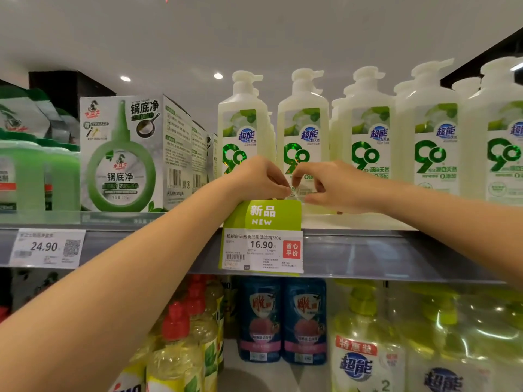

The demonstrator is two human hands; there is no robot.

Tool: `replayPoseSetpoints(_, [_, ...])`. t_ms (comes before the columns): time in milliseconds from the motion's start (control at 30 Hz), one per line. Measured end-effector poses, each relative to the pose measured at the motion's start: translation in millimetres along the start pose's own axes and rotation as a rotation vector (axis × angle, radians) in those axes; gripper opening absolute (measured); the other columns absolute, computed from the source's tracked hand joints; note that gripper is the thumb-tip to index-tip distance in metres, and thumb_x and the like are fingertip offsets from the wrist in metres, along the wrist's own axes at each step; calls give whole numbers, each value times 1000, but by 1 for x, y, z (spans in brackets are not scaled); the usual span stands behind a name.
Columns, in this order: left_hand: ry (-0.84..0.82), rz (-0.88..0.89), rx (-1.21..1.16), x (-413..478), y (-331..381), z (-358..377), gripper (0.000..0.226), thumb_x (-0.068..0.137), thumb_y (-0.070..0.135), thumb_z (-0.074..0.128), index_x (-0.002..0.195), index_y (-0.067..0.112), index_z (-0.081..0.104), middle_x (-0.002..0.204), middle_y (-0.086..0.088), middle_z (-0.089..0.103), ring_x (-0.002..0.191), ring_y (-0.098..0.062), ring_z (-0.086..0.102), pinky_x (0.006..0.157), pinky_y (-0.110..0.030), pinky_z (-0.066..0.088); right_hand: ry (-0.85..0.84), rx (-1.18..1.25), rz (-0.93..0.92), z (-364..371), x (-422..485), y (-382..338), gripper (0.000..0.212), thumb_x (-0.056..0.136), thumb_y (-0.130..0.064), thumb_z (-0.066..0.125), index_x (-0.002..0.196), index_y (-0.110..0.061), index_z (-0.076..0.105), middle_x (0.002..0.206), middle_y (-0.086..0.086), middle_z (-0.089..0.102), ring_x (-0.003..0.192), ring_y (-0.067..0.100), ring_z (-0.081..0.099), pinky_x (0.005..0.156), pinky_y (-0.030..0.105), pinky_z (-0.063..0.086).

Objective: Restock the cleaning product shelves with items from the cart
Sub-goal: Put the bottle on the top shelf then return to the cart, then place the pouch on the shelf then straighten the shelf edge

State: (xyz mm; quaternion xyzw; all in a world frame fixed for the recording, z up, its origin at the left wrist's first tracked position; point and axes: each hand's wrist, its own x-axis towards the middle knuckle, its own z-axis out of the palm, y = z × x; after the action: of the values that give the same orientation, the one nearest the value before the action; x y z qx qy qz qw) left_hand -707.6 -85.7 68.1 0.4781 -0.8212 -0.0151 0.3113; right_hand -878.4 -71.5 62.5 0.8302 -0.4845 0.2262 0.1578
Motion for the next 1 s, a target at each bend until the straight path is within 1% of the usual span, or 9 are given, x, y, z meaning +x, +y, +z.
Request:
replayPoseSetpoints(67, [10,-6,2,0,-1,0,18,91,25,64,105,17,72,96,-1,72,94,-16,67,91,-33,54,4,30,5,1,2,1,28,95,-24,59,122,-24,52,74,-12,38,62,4,41,54,21,35])
replayPoseSetpoints(133, [66,-12,-68,-2,-2,-1,16,93,25,62,103,16,70,92,0,73,80,-9,68,72,-19,56,9,103,27,1,1,1,24,95,-24,59,118,-23,56,75,-11,40,63,10,49,56,25,47])
replayPoseSetpoints(200, [226,-3,-184,-5,1,-3,13,94,24,61,100,15,69,82,4,70,63,-2,63,50,-7,44,41,230,55,-1,-2,1,17,95,-25,59,111,-20,59,81,-8,50,68,15,57,56,28,55])
replayPoseSetpoints(233, [336,16,-250,-7,3,-6,12,93,22,61,97,14,69,78,5,69,59,-1,60,47,-6,41,75,296,67,-4,-3,0,17,95,-26,59,110,-18,61,84,-3,57,70,17,60,54,28,55])
replayPoseSetpoints(367, [627,84,-340,-15,12,-19,9,91,21,63,83,19,67,71,7,67,57,-3,60,58,-15,49,270,570,57,-17,-10,-1,21,95,-24,59,109,-10,63,86,6,65,69,18,62,52,26,49])
replayPoseSetpoints(500, [561,128,-245,-33,27,-26,8,92,20,63,87,17,68,73,6,68,57,0,60,55,-9,46,345,627,-66,-34,-32,-9,11,93,-22,61,102,-15,63,85,3,66,67,14,63,55,24,51])
replayPoseSetpoints(667, [619,188,-231,-88,33,-22,8,90,18,65,85,13,69,74,1,68,66,-11,64,63,-23,54,502,794,-235,-36,-73,-47,11,94,-17,60,100,-9,64,80,1,65,65,12,64,60,24,55])
replayPoseSetpoints(833, [632,112,-300,-184,21,-4,13,87,15,66,79,6,69,66,-5,67,61,-21,63,58,-29,52,402,1122,-361,2,-114,-108,11,89,-21,62,94,-11,65,75,3,66,64,14,65,58,23,54])
replayPoseSetpoints(1000, [662,-138,-304,-301,-27,0,13,85,15,66,76,7,69,64,-5,65,59,-11,59,58,-28,50,162,1372,-406,67,-133,-200,16,80,-28,63,89,-16,66,73,2,67,63,13,64,60,25,54])
